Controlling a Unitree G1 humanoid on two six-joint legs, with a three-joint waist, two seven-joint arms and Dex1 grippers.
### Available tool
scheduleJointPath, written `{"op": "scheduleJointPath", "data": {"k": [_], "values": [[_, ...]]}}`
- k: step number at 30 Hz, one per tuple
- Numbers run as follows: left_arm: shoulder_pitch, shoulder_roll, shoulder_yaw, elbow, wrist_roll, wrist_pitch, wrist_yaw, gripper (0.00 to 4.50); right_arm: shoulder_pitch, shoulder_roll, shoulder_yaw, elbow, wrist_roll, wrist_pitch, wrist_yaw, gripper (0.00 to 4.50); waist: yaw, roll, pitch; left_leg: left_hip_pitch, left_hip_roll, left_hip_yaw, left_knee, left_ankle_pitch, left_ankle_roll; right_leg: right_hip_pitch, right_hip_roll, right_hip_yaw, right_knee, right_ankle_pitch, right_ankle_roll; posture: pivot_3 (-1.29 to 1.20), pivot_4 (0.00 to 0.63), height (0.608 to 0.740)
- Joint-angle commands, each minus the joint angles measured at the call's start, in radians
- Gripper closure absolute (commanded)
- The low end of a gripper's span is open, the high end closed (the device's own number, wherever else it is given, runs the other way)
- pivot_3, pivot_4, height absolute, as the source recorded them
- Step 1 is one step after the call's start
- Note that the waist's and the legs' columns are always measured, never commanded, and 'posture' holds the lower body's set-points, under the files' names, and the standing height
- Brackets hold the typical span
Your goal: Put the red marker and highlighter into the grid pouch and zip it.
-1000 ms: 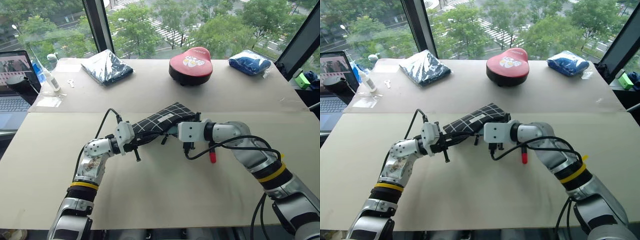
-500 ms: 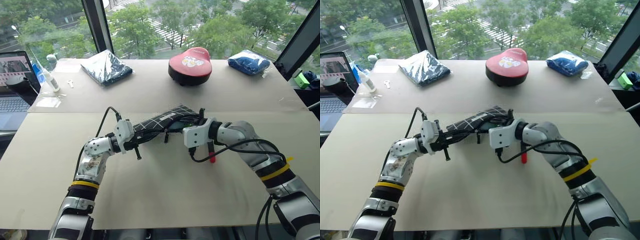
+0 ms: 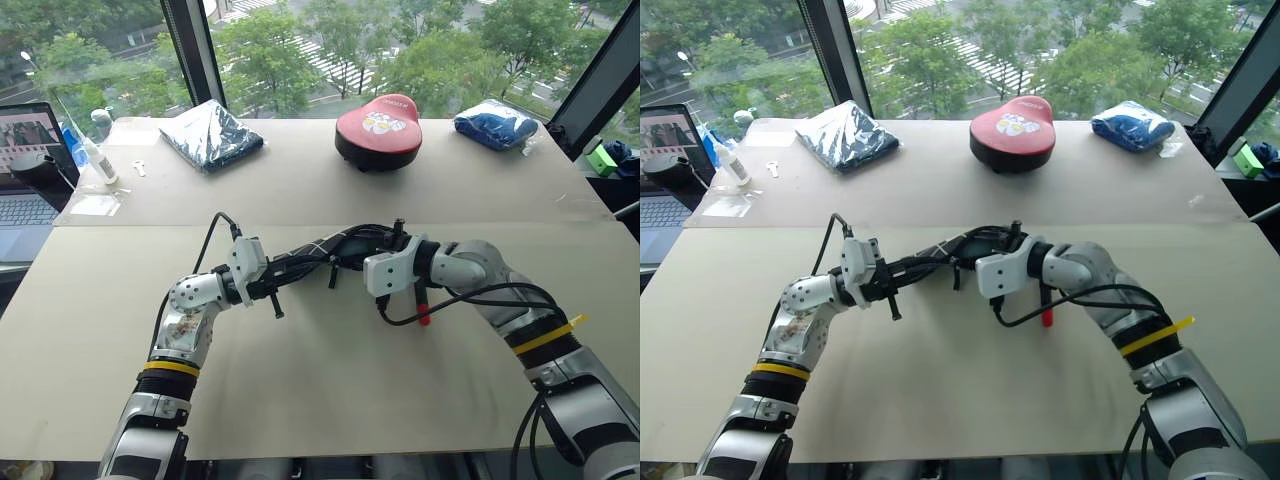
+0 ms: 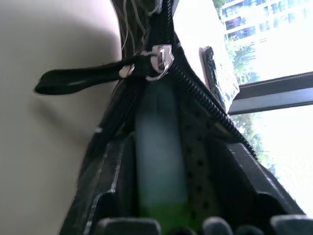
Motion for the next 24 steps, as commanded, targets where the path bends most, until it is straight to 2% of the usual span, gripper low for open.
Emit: {"op": "scheduleJointPath", "data": {"k": [1, 5, 8, 10, 12, 15, 21, 24], "values": [[-0.014, -0.003, 0.007, -0.043, -0.021, 0.000, 0.000, 4.50, -0.019, -0.021, -0.086, -0.040, 0.068, 0.033, 0.022, 1.15, 0.001, 0.000, 0.000, 0.000, 0.000, 0.000, 0.000, 0.000, 0.000, 0.000, 0.000, 0.000, 0.000, 0.000, 0.000, 0.00, 0.150, 0.740], [-0.009, -0.002, 0.006, -0.050, -0.020, 0.002, 0.001, 4.50, -0.007, -0.046, -0.175, -0.089, 0.211, 0.119, 0.096, 1.15, 0.001, 0.000, 0.000, 0.000, 0.000, 0.000, 0.000, 0.000, 0.000, 0.000, 0.000, 0.000, 0.000, 0.000, 0.000, 0.00, 0.150, 0.740], [-0.009, 0.000, 0.006, -0.049, -0.018, 0.003, 0.001, 4.50, 0.006, -0.086, -0.261, -0.167, 0.377, 0.334, 0.206, 1.15, 0.004, 0.000, 0.000, 0.000, 0.000, 0.000, 0.000, 0.000, 0.000, 0.000, 0.000, 0.000, 0.000, 0.000, 0.000, 0.00, 0.150, 0.740], [-0.005, 0.001, 0.007, -0.055, -0.018, 0.007, 0.003, 4.50, 0.045, -0.141, -0.329, -0.273, 0.564, 0.610, 0.303, 1.15, 0.008, 0.000, 0.000, 0.000, 0.001, 0.000, 0.000, -0.001, 0.001, 0.001, 0.000, 0.000, 0.000, 0.000, 0.000, 0.00, 0.150, 0.740], [-0.003, 0.002, 0.007, -0.059, -0.018, 0.009, 0.004, 4.50, 0.108, -0.223, -0.427, -0.394, 0.839, 0.916, 0.406, 1.15, 0.014, 0.000, 0.000, 0.000, 0.001, -0.001, 0.000, -0.001, 0.002, 0.001, -0.001, 0.000, -0.001, 0.000, 0.000, 0.00, 0.150, 0.740], [0.000, 0.002, 0.007, -0.063, -0.017, 0.013, 0.005, 4.50, 0.176, -0.269, -0.556, -0.474, 1.078, 1.148, 0.419, 1.15, 0.017, 0.000, 0.000, -0.001, 0.002, -0.002, 0.000, -0.003, 0.005, 0.001, -0.002, 0.000, -0.002, 0.000, 0.000, 0.00, 0.150, 0.740], [0.008, 0.005, 0.010, -0.074, -0.017, 0.020, 0.010, 4.50, 0.310, -0.289, -0.601, -0.558, 1.030, 1.258, 0.241, 1.15, 0.011, 0.000, 0.000, 0.000, 0.003, -0.002, 0.000, -0.006, 0.009, 0.001, -0.003, 0.001, -0.005, 0.000, 0.000, 0.00, 0.150, 0.740], [0.016, 0.009, 0.010, -0.076, -0.015, 0.021, 0.011, 4.50, 0.328, -0.252, -0.588, -0.596, 1.020, 1.368, 0.091, 1.15, 0.010, 0.000, 0.000, 0.000, 0.002, -0.002, 0.001, -0.005, 0.008, 0.000, -0.004, 0.001, -0.002, 0.000, 0.000, 0.00, 0.150, 0.740]]}}
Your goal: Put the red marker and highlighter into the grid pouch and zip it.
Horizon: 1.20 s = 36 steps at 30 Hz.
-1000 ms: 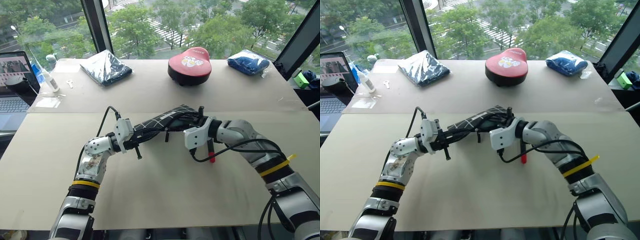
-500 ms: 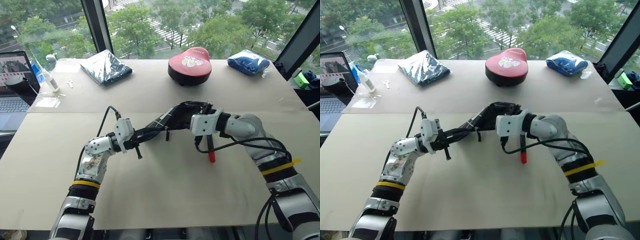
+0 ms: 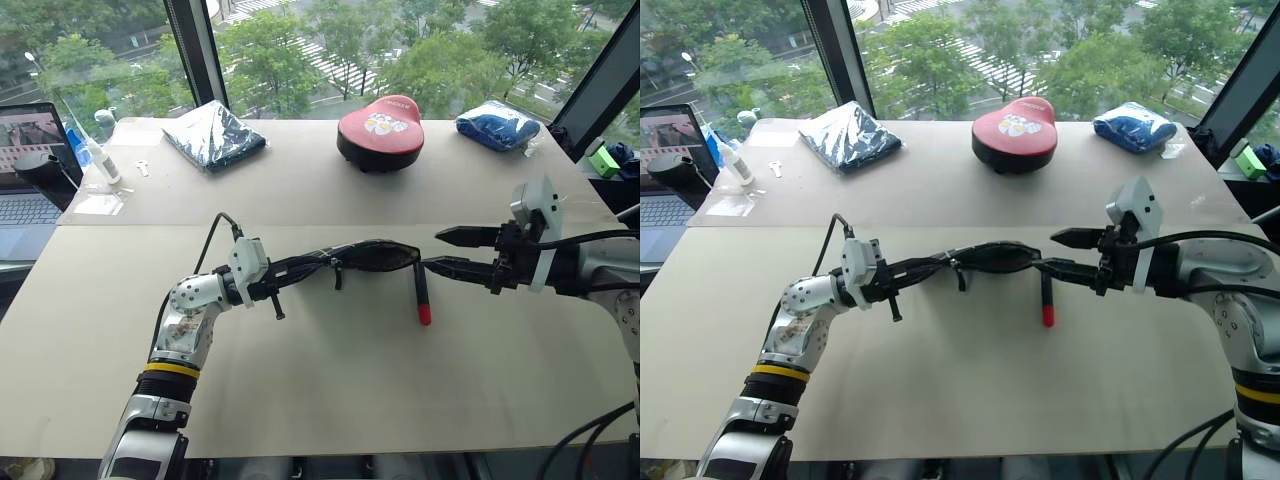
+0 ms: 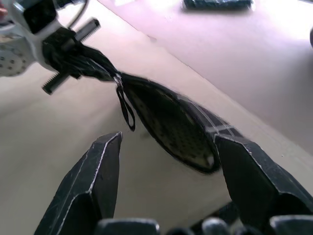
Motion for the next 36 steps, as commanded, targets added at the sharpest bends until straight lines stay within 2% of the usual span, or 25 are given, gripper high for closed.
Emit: {"op": "scheduleJointPath", "data": {"k": [1, 7, 11, 17, 25, 29, 34, 36], "values": [[0.004, 0.007, 0.011, -0.041, -0.016, -0.001, 0.004, 4.50, 0.001, 0.028, 0.003, -0.075, -0.032, 0.130, -0.176, 1.15, 0.000, 0.000, 0.000, 0.000, 0.000, 0.000, 0.000, 0.000, -0.001, 0.000, 0.000, 0.000, 0.000, 0.000, 0.000, 0.00, 0.150, 0.740], [0.004, 0.007, 0.006, -0.050, -0.013, 0.003, 0.007, 4.50, -0.004, 0.093, 0.097, -0.080, -0.130, 0.291, -0.388, 1.15, 0.002, 0.000, 0.000, 0.000, 0.000, 0.000, 0.001, 0.000, -0.001, 0.000, 0.000, 0.000, 0.001, 0.000, 0.000, 0.00, 0.150, 0.740], [0.004, 0.003, 0.002, -0.053, -0.011, 0.004, 0.010, 4.50, -0.013, 0.158, 0.124, -0.071, -0.162, 0.354, -0.466, 1.15, 0.003, 0.000, 0.000, -0.001, -0.001, 0.000, 0.002, 0.001, -0.001, 0.000, 0.000, 0.000, 0.001, 0.000, 0.000, 0.00, 0.150, 0.740], [0.011, 0.002, -0.002, -0.057, -0.010, 0.004, 0.014, 4.50, -0.034, 0.232, 0.138, -0.059, -0.190, 0.391, -0.513, 1.15, 0.002, 0.000, 0.000, -0.001, -0.001, 0.000, 0.002, 0.001, 0.000, 0.000, 0.001, -0.001, 0.001, 0.000, 0.000, 0.00, 0.150, 0.740], [0.014, -0.002, -0.004, -0.073, -0.009, 0.012, 0.031, 4.50, -0.024, 0.251, 0.245, 0.048, -0.304, 0.334, -0.550, 1.15, -0.003, -0.001, 0.000, 0.001, -0.001, 0.000, 0.002, 0.001, 0.000, 0.002, 0.002, -0.001, 0.001, 0.000, 0.000, 0.00, 0.150, 0.740], [0.021, 0.007, -0.017, -0.074, 0.011, 0.010, 0.029, 4.50, -0.006, 0.256, 0.264, 0.097, -0.366, 0.283, -0.575, 2.20, -0.002, -0.001, -0.001, 0.007, -0.001, 0.000, 0.002, 0.000, 0.001, 0.008, 0.002, -0.001, 0.000, 0.000, 0.000, 0.00, 0.150, 0.740], [0.032, 0.028, -0.026, -0.071, 0.023, 0.025, 0.025, 4.50, 0.016, 0.249, 0.257, 0.079, -0.375, 0.259, -0.551, 3.99, 0.003, -0.001, -0.001, 0.013, -0.001, -0.001, 0.002, -0.001, 0.002, 0.016, 0.003, -0.003, -0.003, -0.001, 0.001, 0.00, 0.150, 0.740], [0.034, 0.032, -0.031, -0.073, 0.024, 0.027, 0.023, 4.50, 0.017, 0.245, 0.249, 0.072, -0.376, 0.254, -0.546, 4.04, 0.005, -0.001, -0.001, 0.013, -0.001, -0.001, 0.002, -0.001, 0.002, 0.016, 0.003, -0.003, -0.003, -0.001, 0.001, 0.00, 0.150, 0.740]]}}
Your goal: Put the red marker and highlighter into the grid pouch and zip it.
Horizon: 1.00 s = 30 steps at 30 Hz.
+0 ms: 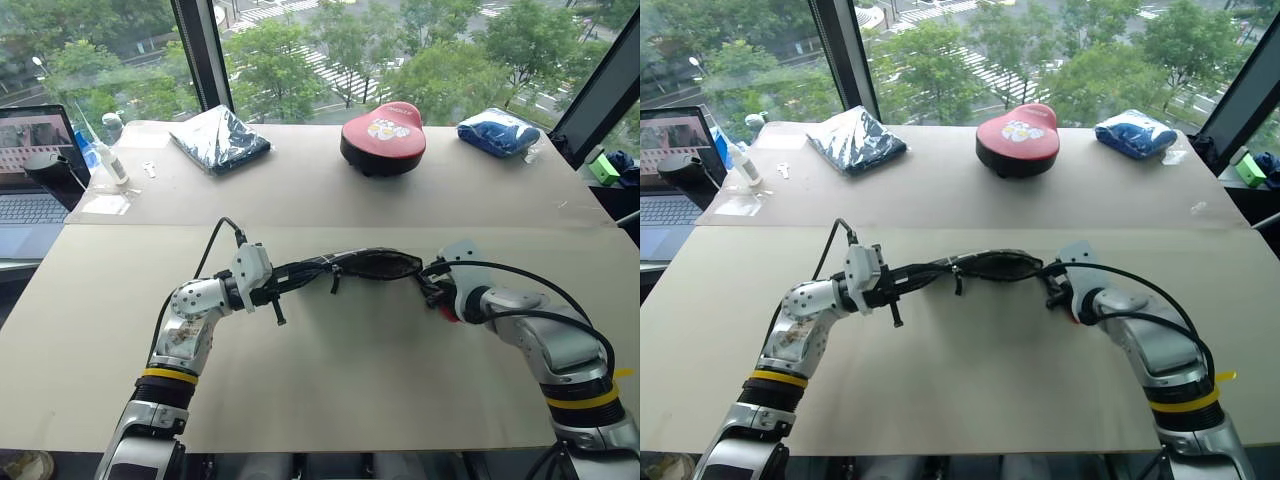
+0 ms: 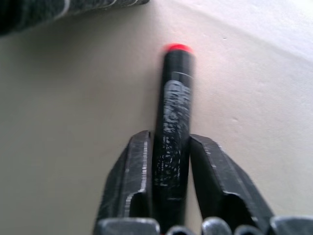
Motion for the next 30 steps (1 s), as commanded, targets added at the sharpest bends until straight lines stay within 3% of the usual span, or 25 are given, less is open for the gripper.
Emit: {"op": "scheduleJointPath", "data": {"k": [1, 9, 12, 16, 20, 30], "values": [[-0.003, 0.010, -0.004, -0.039, 0.001, 0.008, 0.000, 4.50, 0.019, -0.022, -0.017, 0.021, -0.039, 0.008, -0.005, 4.04, 0.002, 0.000, 0.000, 0.000, 0.000, 0.000, 0.000, 0.000, 0.000, 0.000, 0.000, 0.000, 0.000, 0.000, 0.000, 0.00, 0.150, 0.740], [-0.014, 0.006, -0.008, -0.045, -0.011, 0.020, -0.005, 4.50, -0.107, -0.048, -0.176, 0.059, -0.066, -0.200, 0.000, 4.04, 0.001, 0.001, 0.001, -0.003, -0.001, 0.001, 0.000, 0.000, -0.001, -0.004, 0.000, 0.001, 0.001, 0.000, 0.000, 0.00, 0.150, 0.740], [-0.022, 0.008, -0.004, -0.034, -0.013, 0.018, -0.011, 4.50, -0.111, -0.125, -0.214, 0.008, -0.041, -0.335, 0.135, 4.04, -0.003, 0.001, 0.001, -0.006, 0.000, 0.001, -0.001, 0.002, -0.003, -0.008, 0.000, 0.001, 0.002, 0.000, 0.000, 0.00, 0.150, 0.740], [-0.029, 0.011, 0.000, -0.023, -0.016, 0.014, -0.019, 4.50, -0.019, -0.268, -0.150, -0.145, -0.066, -0.559, 0.365, 4.04, -0.006, 0.001, 0.001, -0.008, 0.000, 0.001, -0.003, 0.001, -0.002, -0.011, 0.001, 0.001, 0.002, 0.000, 0.000, 0.00, 0.150, 0.740], [-0.034, 0.012, 0.002, -0.019, -0.018, 0.013, -0.024, 4.50, 0.029, -0.341, -0.065, -0.173, -0.166, -0.736, 0.449, 4.04, -0.009, 0.001, 0.001, -0.008, 0.001, 0.002, -0.003, 0.001, -0.001, -0.009, 0.002, 0.001, 0.000, 0.000, 0.000, 0.00, 0.150, 0.740], [-0.030, 0.016, 0.004, -0.027, -0.018, 0.014, -0.028, 4.50, 0.043, -0.316, 0.085, -0.114, -0.375, -0.971, 0.482, 4.04, -0.004, 0.000, 0.001, -0.008, 0.001, 0.002, -0.001, 0.002, -0.003, -0.009, 0.001, 0.001, 0.000, 0.000, 0.000, 0.00, 0.150, 0.740]]}}
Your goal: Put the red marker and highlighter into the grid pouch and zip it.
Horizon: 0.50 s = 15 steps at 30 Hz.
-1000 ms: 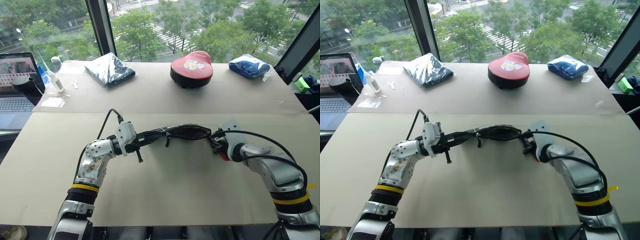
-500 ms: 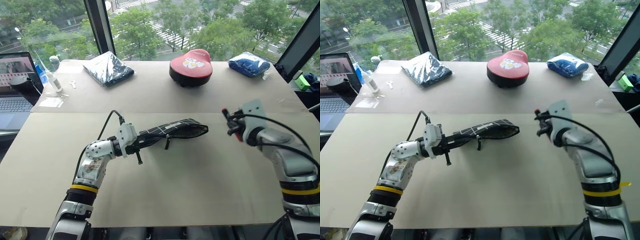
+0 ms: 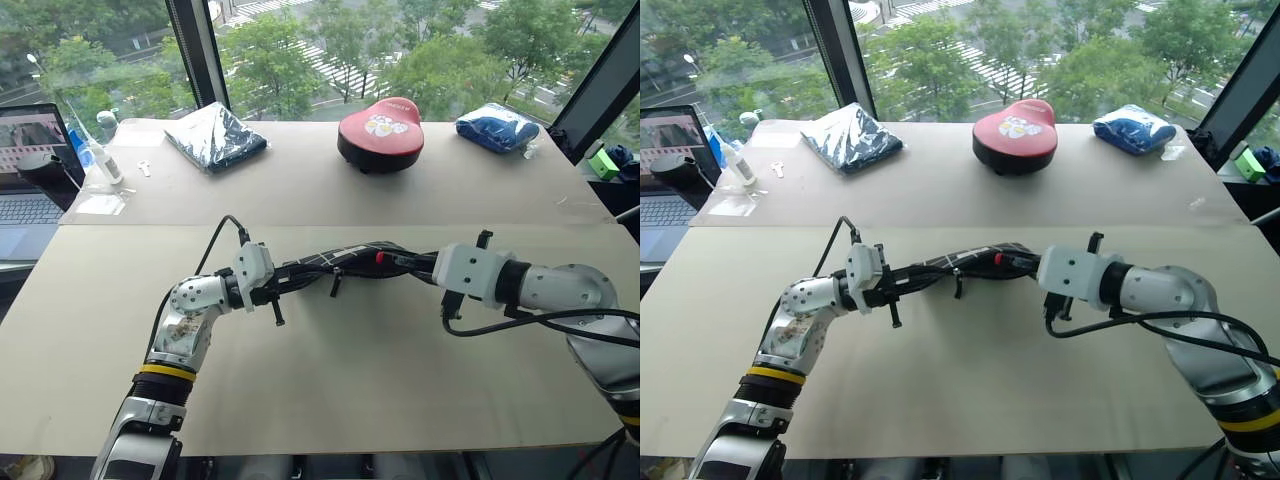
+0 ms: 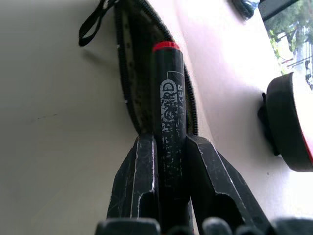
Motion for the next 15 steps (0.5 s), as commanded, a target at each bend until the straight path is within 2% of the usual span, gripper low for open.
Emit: {"op": "scheduleJointPath", "data": {"k": [1, 8, 15], "values": [[-0.004, 0.006, 0.014, -0.023, -0.015, -0.006, -0.003, 4.50, -0.005, 0.008, 0.009, 0.018, -0.068, -0.094, -0.001, 4.04, 0.001, 0.000, 0.000, 0.000, 0.000, 0.000, 0.000, 0.000, -0.001, 0.000, 0.000, 0.000, 0.000, 0.000, 0.000, 0.00, 0.150, 0.740], [-0.008, 0.003, 0.011, -0.023, -0.016, -0.006, -0.005, 4.50, -0.079, 0.075, 0.075, 0.114, -0.195, -0.159, -0.019, 4.04, -0.001, 0.000, 0.000, 0.000, 0.000, 0.000, 0.000, 0.002, -0.003, -0.001, 0.000, 0.000, 0.001, 0.000, 0.000, 0.00, 0.150, 0.740], [-0.022, -0.002, 0.008, -0.009, -0.017, -0.006, -0.014, 4.50, -0.228, 0.209, 0.164, 0.259, -0.279, -0.264, -0.023, 4.04, -0.003, 0.000, 0.000, -0.001, 0.000, 0.000, -0.001, 0.003, -0.005, -0.002, 0.000, 0.000, 0.002, 0.000, 0.000, 0.00, 0.150, 0.740]]}}
